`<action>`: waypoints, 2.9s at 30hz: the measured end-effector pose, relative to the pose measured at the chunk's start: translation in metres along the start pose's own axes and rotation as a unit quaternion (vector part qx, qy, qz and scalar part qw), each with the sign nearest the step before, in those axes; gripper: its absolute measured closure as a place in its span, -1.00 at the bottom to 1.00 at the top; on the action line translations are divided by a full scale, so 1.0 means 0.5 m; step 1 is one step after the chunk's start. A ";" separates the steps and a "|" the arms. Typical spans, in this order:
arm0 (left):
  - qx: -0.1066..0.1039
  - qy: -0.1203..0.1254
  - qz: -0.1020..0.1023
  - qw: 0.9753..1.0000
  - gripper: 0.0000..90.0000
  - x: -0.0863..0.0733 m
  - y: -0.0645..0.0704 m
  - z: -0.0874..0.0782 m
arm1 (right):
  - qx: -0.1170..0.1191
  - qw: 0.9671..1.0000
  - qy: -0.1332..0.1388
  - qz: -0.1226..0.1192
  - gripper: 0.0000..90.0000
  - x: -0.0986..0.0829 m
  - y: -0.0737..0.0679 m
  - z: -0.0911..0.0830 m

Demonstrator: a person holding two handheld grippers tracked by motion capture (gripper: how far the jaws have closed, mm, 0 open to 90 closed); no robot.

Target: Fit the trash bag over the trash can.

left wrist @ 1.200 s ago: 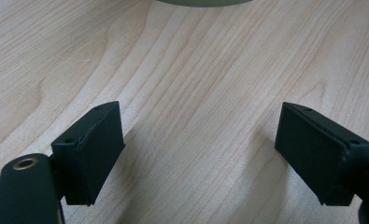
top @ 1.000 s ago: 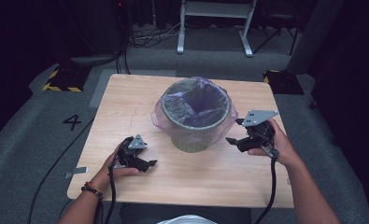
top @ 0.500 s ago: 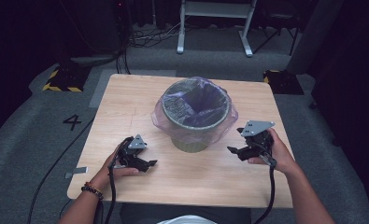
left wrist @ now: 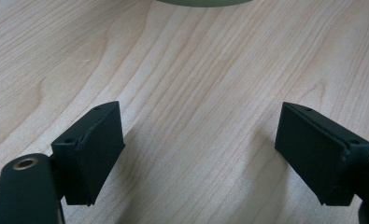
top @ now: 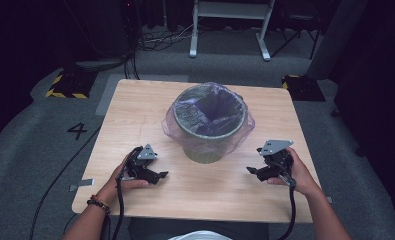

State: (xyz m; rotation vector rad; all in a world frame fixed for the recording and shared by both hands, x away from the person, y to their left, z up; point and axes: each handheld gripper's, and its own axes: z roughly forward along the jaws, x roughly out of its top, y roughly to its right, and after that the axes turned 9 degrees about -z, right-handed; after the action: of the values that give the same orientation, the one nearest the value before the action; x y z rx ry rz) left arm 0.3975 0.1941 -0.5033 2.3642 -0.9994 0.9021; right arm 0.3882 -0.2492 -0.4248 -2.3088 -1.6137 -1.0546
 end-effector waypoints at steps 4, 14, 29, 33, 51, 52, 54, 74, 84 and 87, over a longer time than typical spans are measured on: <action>0.000 0.000 0.000 1.000 -0.66 0.000 0.000 0.000 | 0.000 1.000 -0.005 0.009 -0.50 -0.021 -0.004 0.006; 0.000 0.000 0.000 1.000 -0.66 0.000 0.000 0.000 | 0.004 1.000 -0.014 0.026 -0.50 -0.077 -0.015 0.023; 0.000 0.000 0.000 1.000 -0.66 0.000 0.000 0.000 | -0.002 0.997 0.001 0.075 -0.49 -0.158 -0.019 0.015; 0.000 0.000 0.000 1.000 -0.66 0.000 0.000 0.000 | -0.006 0.996 0.005 0.092 -0.49 -0.178 -0.017 0.009; 0.000 0.000 0.000 1.000 -0.66 0.000 0.000 0.000 | -0.050 0.983 0.031 0.173 -0.54 -0.265 -0.007 -0.015; 0.000 0.000 0.000 1.000 -0.66 0.000 0.000 0.000 | -0.055 0.982 0.035 0.179 -0.54 -0.270 -0.007 -0.017; 0.000 0.000 0.000 1.000 -0.66 0.000 0.000 0.000 | -0.069 0.979 0.036 0.189 -0.54 -0.277 -0.005 -0.019; -0.002 -0.001 0.001 1.000 -0.67 0.000 0.000 0.000 | -0.126 0.962 0.021 0.243 -0.56 -0.309 0.013 -0.037; -0.002 -0.001 0.002 1.000 -0.67 0.001 -0.001 0.001 | -0.128 0.961 0.019 0.246 -0.59 -0.308 0.012 -0.036; -0.002 -0.001 0.003 1.000 -0.67 0.002 -0.001 0.001 | -0.128 0.961 0.019 0.246 -0.59 -0.308 0.012 -0.036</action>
State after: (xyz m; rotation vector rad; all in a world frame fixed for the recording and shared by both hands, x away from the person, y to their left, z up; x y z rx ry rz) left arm 0.3986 0.1936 -0.5034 2.3608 -1.0087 0.8994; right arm 0.3571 -0.3793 -0.5032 -2.6278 -0.8454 -1.2174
